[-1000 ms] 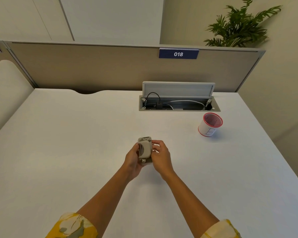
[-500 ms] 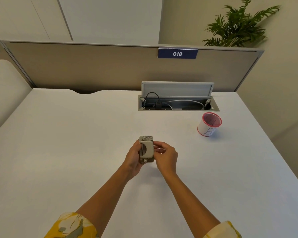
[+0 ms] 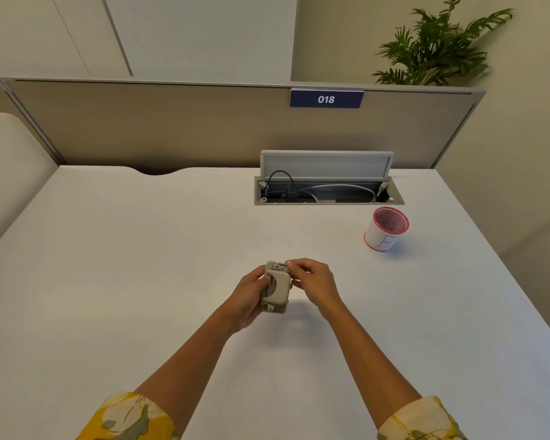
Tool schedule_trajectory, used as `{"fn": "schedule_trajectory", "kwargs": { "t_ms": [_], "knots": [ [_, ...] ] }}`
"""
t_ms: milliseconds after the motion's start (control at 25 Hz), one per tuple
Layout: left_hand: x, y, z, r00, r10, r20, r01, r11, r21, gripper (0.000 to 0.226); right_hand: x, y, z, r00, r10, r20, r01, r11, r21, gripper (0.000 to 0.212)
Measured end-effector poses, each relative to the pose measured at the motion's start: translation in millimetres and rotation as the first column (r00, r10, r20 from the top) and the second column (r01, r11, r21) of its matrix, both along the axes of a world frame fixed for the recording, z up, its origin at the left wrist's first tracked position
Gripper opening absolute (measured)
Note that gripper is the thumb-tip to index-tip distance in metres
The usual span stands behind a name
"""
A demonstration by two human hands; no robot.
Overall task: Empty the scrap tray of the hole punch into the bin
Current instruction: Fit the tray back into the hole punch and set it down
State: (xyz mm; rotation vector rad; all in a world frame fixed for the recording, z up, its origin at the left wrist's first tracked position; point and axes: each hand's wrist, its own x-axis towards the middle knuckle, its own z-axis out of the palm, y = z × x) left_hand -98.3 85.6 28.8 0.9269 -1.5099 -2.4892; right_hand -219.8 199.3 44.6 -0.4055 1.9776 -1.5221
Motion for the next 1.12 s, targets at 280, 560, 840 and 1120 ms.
{"fn": "schedule_trajectory", "kwargs": {
  "t_ms": [280, 560, 840, 1120],
  "knots": [
    [8.1, -2.4, -0.9, 0.999, -0.036, -0.016, 0.036, 0.999, -0.007, 0.035, -9.5, 5.9, 2.7, 0.982, 0.181, 0.045, -0.182, 0.983, 0.02, 0.02],
    [5.3, 0.8, 1.8, 0.999, -0.033, -0.037, 0.031, 0.998, -0.047, 0.038, -12.1, -0.6, 0.4, 0.996, 0.081, 0.039, -0.085, 0.991, 0.103, 0.012],
    [2.7, -0.9, 3.4, 0.997, 0.021, -0.076, -0.019, 0.999, 0.03, 0.038, -6.9, -3.6, 2.2, 0.996, 0.035, 0.083, -0.036, 0.999, 0.004, 0.016],
    [-6.1, -3.7, 0.1, 0.933, 0.345, -0.102, -0.32, 0.926, 0.2, 0.033, 6.5, 2.1, -4.7, 0.954, 0.034, 0.298, -0.035, 0.999, -0.005, 0.017]
  ]
}}
